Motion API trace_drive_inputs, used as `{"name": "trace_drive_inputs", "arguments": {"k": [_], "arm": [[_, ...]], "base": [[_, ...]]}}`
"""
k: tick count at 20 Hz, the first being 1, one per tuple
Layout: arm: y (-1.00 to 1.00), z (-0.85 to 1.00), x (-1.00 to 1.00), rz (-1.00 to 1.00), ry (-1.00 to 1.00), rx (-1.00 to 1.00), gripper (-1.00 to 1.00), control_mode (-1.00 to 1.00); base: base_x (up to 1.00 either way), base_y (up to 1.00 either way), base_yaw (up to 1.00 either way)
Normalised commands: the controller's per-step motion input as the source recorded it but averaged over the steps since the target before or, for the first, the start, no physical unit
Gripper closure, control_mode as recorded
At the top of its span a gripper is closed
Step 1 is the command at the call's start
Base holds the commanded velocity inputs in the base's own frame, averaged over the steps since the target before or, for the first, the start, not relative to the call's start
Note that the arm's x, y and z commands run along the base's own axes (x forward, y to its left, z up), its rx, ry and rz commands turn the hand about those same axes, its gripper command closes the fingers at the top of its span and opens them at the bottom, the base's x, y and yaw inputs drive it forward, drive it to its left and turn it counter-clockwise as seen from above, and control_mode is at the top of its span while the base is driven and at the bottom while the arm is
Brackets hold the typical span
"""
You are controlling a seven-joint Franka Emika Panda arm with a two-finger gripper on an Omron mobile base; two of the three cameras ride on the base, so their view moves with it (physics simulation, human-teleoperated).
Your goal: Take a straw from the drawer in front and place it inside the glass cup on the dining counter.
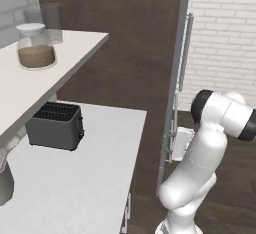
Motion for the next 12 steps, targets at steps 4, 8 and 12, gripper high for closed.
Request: {"name": "trace_drive_inputs", "arguments": {"k": [4,8,12], "arm": [[0.26,-0.5,0.18,0.05,-0.04,0.0,-1.0,-1.0],[0.18,-0.48,0.21,0.03,-0.04,0.0,-1.0,-1.0],[0.04,-0.43,0.32,0.01,-0.03,0.0,-1.0,-1.0]], "base": [[0.0,0.0,0.0],[0.0,0.0,0.0],[0.0,0.0,0.0]]}}
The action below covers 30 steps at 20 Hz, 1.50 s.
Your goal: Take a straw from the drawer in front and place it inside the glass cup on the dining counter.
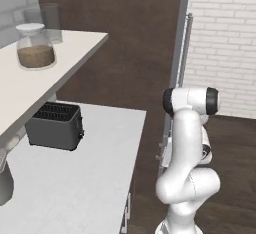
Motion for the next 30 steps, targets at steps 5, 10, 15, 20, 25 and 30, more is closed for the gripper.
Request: {"name": "trace_drive_inputs", "arguments": {"k": [5,10,15,20,25,30], "arm": [[0.05,-0.49,0.46,0.03,0.0,0.0,-1.0,-1.0],[0.12,-0.44,0.49,0.02,0.0,-0.01,-1.0,-1.0],[0.37,-0.21,0.28,0.0,-0.03,-0.06,-1.0,-1.0],[0.38,-0.13,0.3,0.0,0.0,-0.07,-1.0,-1.0],[0.23,-0.07,0.36,0.0,0.0,-0.05,-1.0,-1.0],[0.31,-0.1,0.33,0.0,0.0,-0.05,-1.0,-1.0]], "base": [[0.0,0.0,0.0],[0.0,0.0,0.0],[0.0,0.0,0.0],[0.0,0.0,0.0],[0.0,0.0,0.0],[0.0,0.0,0.0]]}}
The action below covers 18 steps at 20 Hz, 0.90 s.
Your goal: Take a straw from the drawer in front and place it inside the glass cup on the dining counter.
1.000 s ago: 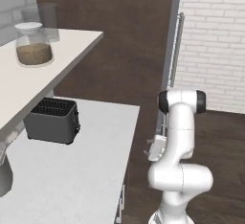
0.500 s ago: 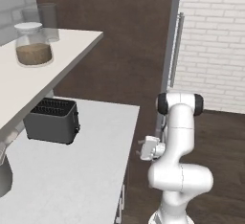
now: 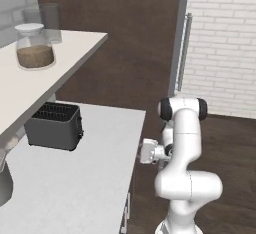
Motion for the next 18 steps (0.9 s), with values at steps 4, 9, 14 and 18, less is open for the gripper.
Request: {"name": "trace_drive_inputs", "arguments": {"k": [4,9,14,18], "arm": [[0.27,-0.02,0.04,0.0,0.0,-0.05,-1.0,-1.0],[0.29,0.0,0.0,0.0,-0.05,-0.05,-1.0,-1.0],[0.39,0.0,0.0,-0.01,-0.03,-0.08,1.0,-1.0],[0.04,0.0,-0.09,-0.05,-0.02,-0.05,1.0,-1.0]], "base": [[0.0,0.0,0.0],[0.0,0.0,0.0],[0.0,0.0,0.0],[0.0,0.0,0.0]]}}
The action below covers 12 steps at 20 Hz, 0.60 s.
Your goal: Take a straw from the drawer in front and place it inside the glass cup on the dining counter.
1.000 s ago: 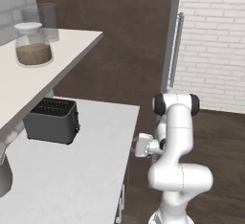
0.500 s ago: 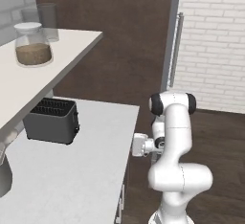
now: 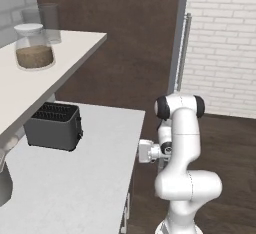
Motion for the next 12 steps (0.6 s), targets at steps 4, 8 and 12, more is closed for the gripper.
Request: {"name": "trace_drive_inputs", "arguments": {"k": [4,8,12], "arm": [[-0.14,0.0,-0.29,-0.07,-0.03,-0.01,1.0,-1.0],[-0.52,0.0,-0.35,-0.06,0.0,0.0,1.0,-1.0],[-0.87,0.0,-0.32,-0.05,0.0,0.0,1.0,-1.0]], "base": [[0.0,0.0,0.0],[0.0,0.0,0.0],[0.0,0.0,0.0]]}}
